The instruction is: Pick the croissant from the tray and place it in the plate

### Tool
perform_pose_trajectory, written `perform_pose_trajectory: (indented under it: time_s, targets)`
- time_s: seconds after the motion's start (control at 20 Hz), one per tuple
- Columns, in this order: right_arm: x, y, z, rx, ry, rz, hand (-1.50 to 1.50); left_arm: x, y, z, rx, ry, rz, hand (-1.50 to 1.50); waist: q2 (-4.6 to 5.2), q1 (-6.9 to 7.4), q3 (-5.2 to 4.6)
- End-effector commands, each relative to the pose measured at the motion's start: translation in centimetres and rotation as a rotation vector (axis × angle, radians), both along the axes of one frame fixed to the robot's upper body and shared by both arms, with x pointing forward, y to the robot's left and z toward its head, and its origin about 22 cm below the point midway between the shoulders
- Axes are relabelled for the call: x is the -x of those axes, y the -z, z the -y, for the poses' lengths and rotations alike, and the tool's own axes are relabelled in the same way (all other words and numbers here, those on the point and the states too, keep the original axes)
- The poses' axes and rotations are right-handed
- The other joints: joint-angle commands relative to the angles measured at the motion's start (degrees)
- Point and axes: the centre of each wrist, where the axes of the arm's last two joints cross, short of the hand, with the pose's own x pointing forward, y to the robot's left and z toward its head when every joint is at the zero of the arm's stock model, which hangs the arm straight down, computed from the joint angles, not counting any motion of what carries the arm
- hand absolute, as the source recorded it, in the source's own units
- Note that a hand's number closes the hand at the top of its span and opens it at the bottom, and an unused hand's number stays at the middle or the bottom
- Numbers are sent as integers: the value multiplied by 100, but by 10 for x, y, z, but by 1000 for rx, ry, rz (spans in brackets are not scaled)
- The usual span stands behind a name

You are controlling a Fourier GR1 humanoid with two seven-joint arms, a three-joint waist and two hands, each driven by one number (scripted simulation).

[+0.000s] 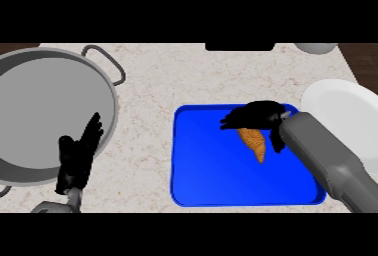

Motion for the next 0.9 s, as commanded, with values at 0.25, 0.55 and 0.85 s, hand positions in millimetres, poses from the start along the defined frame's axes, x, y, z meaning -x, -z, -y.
perform_pose_trajectory:
  time_s: [0.25, 0.55, 0.85]
  targets:
    - [1, 11, -13, 21, -10, -12, -150, 0, -10, -14, 6, -2, -9, 0, -2, 4, -2]
    - [-4, 27, -7, -26, -78, 56, 150, 0, -13, -5, -9, 16, 6, 0, 17, 55, 1]
    - [-16, 6, -3, -101, -75, 157, 150, -8, 1, 11, -7, 10, 6, 0, 13, 16, -1]
